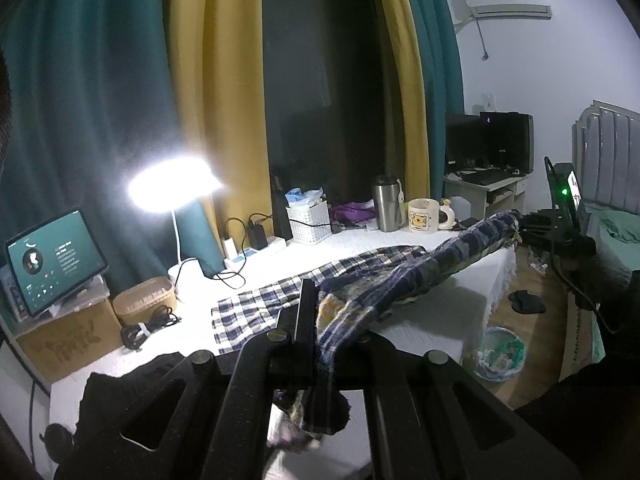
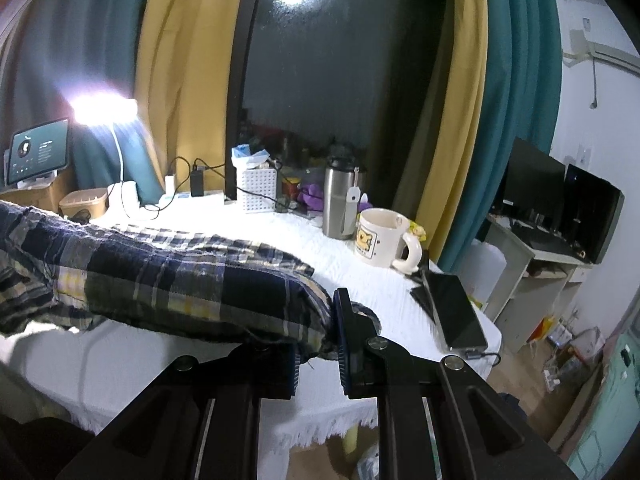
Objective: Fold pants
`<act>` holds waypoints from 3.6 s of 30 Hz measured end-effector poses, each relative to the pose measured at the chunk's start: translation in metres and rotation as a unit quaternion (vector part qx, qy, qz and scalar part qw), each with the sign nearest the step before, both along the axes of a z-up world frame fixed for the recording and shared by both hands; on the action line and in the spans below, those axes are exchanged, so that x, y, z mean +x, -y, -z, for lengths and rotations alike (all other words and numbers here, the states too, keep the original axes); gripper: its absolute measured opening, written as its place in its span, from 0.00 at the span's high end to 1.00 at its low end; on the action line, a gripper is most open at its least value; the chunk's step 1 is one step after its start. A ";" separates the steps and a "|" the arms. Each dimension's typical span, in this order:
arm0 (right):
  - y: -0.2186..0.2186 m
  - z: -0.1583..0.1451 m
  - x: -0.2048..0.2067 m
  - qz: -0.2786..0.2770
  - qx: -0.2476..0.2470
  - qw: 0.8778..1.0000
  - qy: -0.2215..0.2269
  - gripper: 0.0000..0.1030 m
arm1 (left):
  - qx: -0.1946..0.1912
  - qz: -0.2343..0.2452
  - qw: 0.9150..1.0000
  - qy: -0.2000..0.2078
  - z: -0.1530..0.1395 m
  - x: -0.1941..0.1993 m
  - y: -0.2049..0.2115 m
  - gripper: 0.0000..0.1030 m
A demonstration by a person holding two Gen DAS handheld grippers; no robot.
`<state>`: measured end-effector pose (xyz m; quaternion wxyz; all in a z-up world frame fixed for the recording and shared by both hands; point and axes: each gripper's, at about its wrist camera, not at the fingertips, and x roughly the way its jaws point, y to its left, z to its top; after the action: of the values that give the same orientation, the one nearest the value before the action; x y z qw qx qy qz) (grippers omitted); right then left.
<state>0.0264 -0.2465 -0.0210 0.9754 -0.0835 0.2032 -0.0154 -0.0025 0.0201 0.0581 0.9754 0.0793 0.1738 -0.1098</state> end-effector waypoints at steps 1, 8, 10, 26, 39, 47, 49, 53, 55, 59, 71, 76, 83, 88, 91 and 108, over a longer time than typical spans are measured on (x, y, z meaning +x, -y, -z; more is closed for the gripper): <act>0.000 -0.002 0.002 0.001 -0.001 1.000 0.001 0.85 | 0.000 0.001 1.000 0.002 -0.002 0.003 0.000 0.98; -0.002 -0.015 0.023 0.006 -0.006 1.000 0.006 0.85 | 0.011 0.005 1.000 0.005 -0.008 0.025 -0.007 0.98; -0.002 -0.017 0.028 0.008 -0.006 1.000 0.006 0.85 | 0.013 0.005 1.000 0.005 -0.010 0.030 -0.008 0.98; -0.007 -0.033 0.076 0.016 -0.009 1.000 -0.003 0.85 | 0.023 0.003 1.000 -0.002 -0.016 0.081 -0.021 0.98; -0.011 -0.033 0.118 0.020 -0.007 1.000 -0.020 0.85 | 0.019 -0.001 0.999 -0.029 -0.006 0.130 -0.036 0.98; -0.014 -0.022 0.149 0.019 -0.002 0.999 -0.040 0.85 | 0.009 -0.005 0.999 -0.054 0.007 0.159 -0.044 0.98; -0.015 -0.019 0.157 0.017 -0.001 0.999 -0.045 0.85 | 0.004 -0.010 0.998 -0.063 0.011 0.168 -0.046 0.98; -0.019 -0.012 0.173 0.013 0.002 0.998 -0.055 0.85 | -0.003 -0.021 0.996 -0.083 0.022 0.183 -0.051 0.98; -0.020 -0.009 0.179 0.012 0.003 0.998 -0.059 0.85 | -0.005 -0.026 0.995 -0.091 0.028 0.190 -0.055 0.98; -0.024 -0.001 0.194 0.008 0.005 0.997 -0.070 0.85 | -0.010 -0.034 0.994 -0.103 0.036 0.203 -0.062 0.98; -0.035 0.024 0.244 0.003 0.012 0.994 -0.105 0.85 | -0.010 -0.046 0.989 -0.138 0.058 0.245 -0.081 0.98; -0.040 0.040 0.264 0.000 0.014 0.992 -0.124 0.85 | -0.014 -0.052 0.986 -0.155 0.074 0.263 -0.091 0.98; -0.047 0.060 0.292 0.000 0.015 0.989 -0.145 0.85 | -0.017 -0.055 0.982 -0.180 0.096 0.286 -0.099 0.98; -0.050 0.070 0.306 0.002 0.016 0.988 -0.154 0.85 | -0.015 -0.058 0.978 -0.198 0.109 0.302 -0.101 0.98; -0.049 0.077 0.314 0.004 0.018 0.987 -0.160 0.85 | -0.009 -0.065 0.974 -0.215 0.116 0.309 -0.101 0.98; -0.057 0.107 0.351 0.007 0.006 0.980 -0.198 0.85 | -0.010 -0.083 0.957 -0.278 0.160 0.349 -0.129 0.91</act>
<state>0.3777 -0.1891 -0.1281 0.9163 -0.0776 0.3929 -0.0041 0.3462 0.1493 -0.1024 0.8952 0.0209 0.4425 -0.0480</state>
